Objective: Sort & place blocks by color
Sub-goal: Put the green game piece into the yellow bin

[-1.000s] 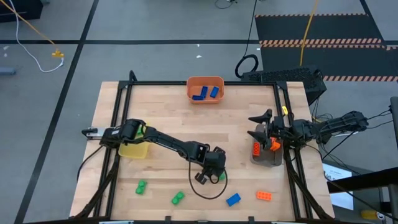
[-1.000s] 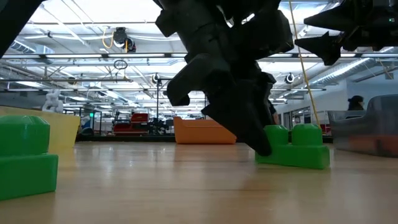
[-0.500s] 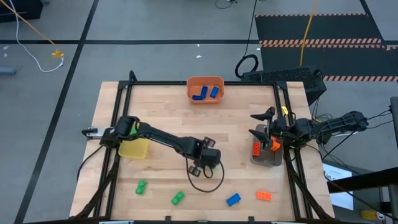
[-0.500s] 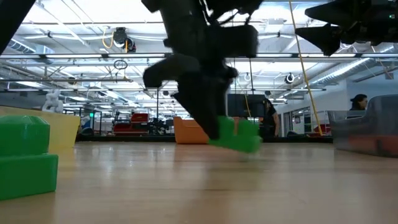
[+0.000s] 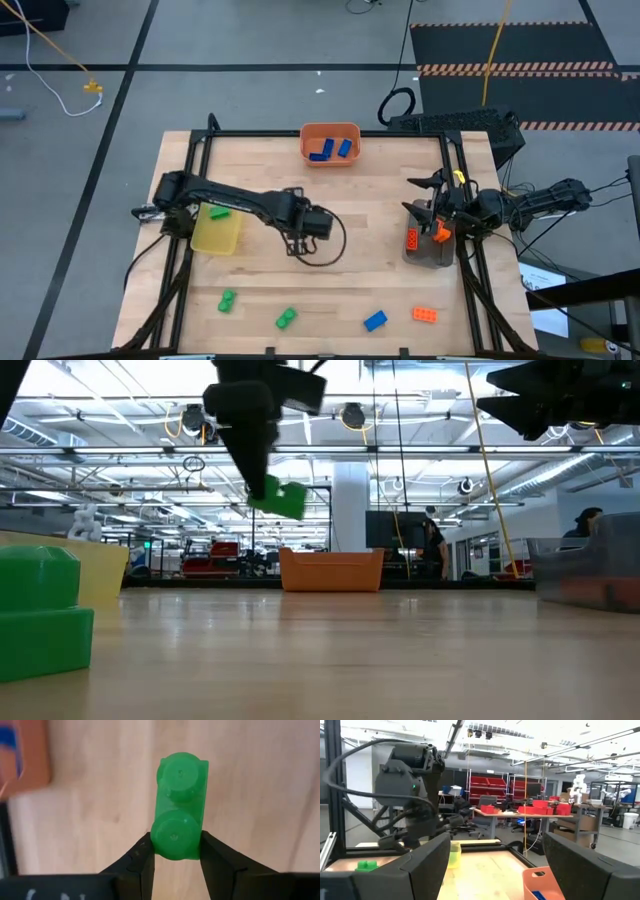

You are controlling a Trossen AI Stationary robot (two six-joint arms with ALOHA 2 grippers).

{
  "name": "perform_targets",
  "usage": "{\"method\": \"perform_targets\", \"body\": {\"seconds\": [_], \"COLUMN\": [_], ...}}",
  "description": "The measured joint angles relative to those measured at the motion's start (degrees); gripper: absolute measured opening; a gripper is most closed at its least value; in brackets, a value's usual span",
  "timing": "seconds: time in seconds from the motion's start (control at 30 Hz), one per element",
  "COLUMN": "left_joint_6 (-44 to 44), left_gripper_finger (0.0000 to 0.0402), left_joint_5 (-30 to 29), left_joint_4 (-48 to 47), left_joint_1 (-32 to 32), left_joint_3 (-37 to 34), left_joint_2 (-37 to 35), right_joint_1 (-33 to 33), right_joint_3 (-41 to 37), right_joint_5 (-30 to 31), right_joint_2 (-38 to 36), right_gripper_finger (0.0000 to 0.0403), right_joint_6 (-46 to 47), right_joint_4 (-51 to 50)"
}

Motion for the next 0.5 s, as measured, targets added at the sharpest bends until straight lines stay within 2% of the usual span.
{"method": "perform_targets", "body": {"seconds": [0.17,0.4,0.5], "left_joint_6": [-7.77,-17.03,-22.14], "left_gripper_finger": [0.0126,0.0126,0.0126], "left_joint_5": [-0.05,-0.09,-0.08], "left_joint_4": [1.16,15.04,16.20], "left_joint_1": [0.25,-0.36,-0.84], "left_joint_3": [-6.55,-23.93,-31.05], "left_joint_2": [-8.49,-26.31,-32.95], "right_joint_1": [0.00,0.00,0.00], "right_joint_3": [0.00,0.00,0.00], "right_joint_5": [0.80,0.98,0.98], "right_joint_2": [0.00,-0.01,0.00], "right_gripper_finger": [0.0311,0.0311,0.0311], "right_joint_6": [-0.02,0.84,2.07], "right_joint_4": [-0.05,-0.65,-0.96]}}
